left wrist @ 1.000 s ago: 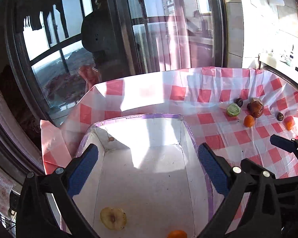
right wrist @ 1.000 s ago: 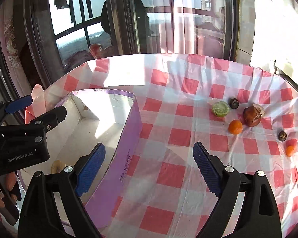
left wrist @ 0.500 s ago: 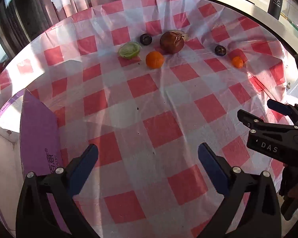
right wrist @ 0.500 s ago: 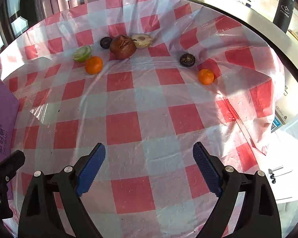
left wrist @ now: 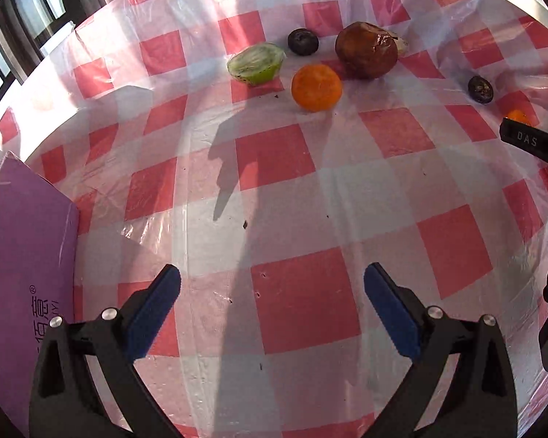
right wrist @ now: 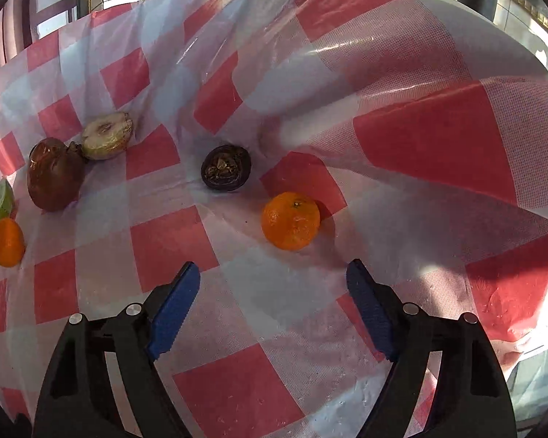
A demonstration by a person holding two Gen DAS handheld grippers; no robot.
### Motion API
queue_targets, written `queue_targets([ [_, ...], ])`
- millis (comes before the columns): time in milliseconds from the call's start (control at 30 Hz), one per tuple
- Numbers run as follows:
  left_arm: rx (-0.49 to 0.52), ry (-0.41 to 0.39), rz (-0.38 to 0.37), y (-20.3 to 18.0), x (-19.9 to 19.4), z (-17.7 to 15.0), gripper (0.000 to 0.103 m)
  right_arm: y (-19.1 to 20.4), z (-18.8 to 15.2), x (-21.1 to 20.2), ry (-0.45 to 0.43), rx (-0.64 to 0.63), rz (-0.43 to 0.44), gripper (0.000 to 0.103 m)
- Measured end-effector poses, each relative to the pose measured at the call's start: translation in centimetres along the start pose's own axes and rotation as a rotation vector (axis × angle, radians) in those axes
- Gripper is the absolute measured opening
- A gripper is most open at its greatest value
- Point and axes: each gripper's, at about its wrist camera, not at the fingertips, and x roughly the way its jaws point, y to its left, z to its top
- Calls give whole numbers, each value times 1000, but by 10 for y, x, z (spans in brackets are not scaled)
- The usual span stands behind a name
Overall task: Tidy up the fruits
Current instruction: 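Move both grippers back to the fruits and grasp an orange with each, then carry both held oranges over the white box with both grippers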
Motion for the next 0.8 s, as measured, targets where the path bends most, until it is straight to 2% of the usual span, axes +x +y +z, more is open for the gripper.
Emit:
queue_targets([
  [200,34,-60,-15,-11,14,27,100,-9,16,27,15,68,5,69],
  [400,54,-112,-43,-24,35,76,92,-14,17,30,21,74,106,38],
  [600,20,-155,-62,-30,53,123,85,-28,4,18,29,67,162,37],
  [667,36,-137,-64,-32,63,131,79,-34,-1,13,32,66,167,37],
  [700,42,-113,-94,-33,69,132,61,-39,-5,9,30,62,168,37],
  [733,37,-91,-118,-31,74,131,51,-39,-7,6,29,55,173,37],
  [767,18,-96,-126,-28,74,130,44,-39,-8,4,32,45,179,37],
  [800,11,-85,-134,-26,73,128,44,-38,-10,0,37,34,187,37],
])
